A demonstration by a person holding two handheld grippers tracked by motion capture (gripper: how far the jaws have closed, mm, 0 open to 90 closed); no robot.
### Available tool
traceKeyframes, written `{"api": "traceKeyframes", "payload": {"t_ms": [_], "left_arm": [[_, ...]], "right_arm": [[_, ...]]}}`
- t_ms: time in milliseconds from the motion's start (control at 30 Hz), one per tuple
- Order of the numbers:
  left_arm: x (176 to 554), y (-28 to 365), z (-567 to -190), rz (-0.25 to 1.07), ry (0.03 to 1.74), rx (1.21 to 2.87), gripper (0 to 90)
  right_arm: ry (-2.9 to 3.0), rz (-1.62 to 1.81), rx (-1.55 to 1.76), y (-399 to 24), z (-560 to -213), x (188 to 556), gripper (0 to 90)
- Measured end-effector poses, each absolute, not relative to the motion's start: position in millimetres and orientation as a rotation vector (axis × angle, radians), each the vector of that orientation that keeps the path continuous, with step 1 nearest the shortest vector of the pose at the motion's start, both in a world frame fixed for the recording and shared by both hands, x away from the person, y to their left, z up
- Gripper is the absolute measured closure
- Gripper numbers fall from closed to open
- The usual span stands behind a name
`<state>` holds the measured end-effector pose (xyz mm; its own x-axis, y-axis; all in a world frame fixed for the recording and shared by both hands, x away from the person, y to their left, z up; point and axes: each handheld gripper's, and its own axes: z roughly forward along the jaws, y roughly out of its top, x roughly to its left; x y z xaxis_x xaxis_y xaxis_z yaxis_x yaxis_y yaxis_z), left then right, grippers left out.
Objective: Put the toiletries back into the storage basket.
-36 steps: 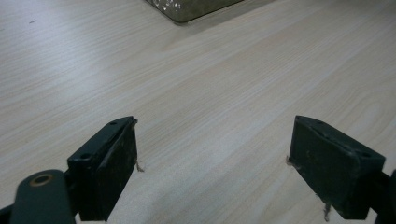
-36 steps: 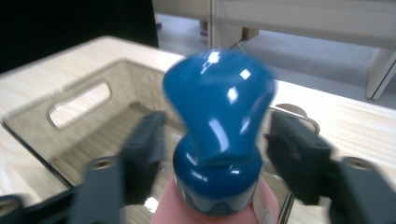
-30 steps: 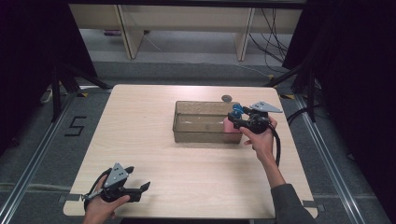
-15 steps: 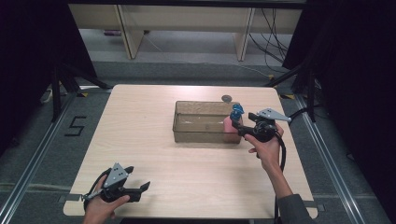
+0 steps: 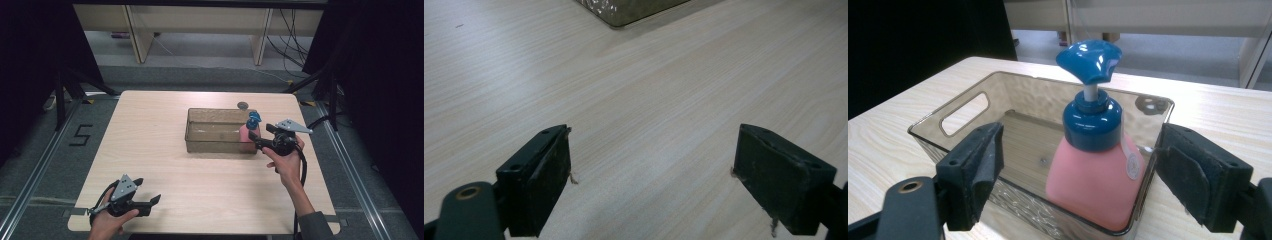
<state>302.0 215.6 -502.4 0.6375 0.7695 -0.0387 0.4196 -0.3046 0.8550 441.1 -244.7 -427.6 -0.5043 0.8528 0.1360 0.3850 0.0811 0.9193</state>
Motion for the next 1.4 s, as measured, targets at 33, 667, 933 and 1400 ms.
{"api": "traceKeyframes", "payload": {"t_ms": [33, 667, 933, 1400], "left_arm": [[302.1, 215.3, -502.4, 0.478, 0.938, 1.933, 14.9], [303.6, 215.0, -501.9, 0.486, 0.931, 1.945, 14.9], [303.6, 215.2, -501.5, 0.498, 0.914, 1.949, 14.9], [302.6, 216.5, -502.1, 0.496, 0.923, 1.94, 14.9]], "right_arm": [[1.918, 1.425, 1.234, -243.7, -429.2, 440.6, 20.2], [1.942, 1.433, 1.247, -241.7, -432.2, 429.1, 20.1], [1.964, 1.426, 1.206, -241.5, -435.3, 426.0, 19.4], [1.95, 1.451, 1.208, -241.6, -430.1, 416.1, 19.0]]}}
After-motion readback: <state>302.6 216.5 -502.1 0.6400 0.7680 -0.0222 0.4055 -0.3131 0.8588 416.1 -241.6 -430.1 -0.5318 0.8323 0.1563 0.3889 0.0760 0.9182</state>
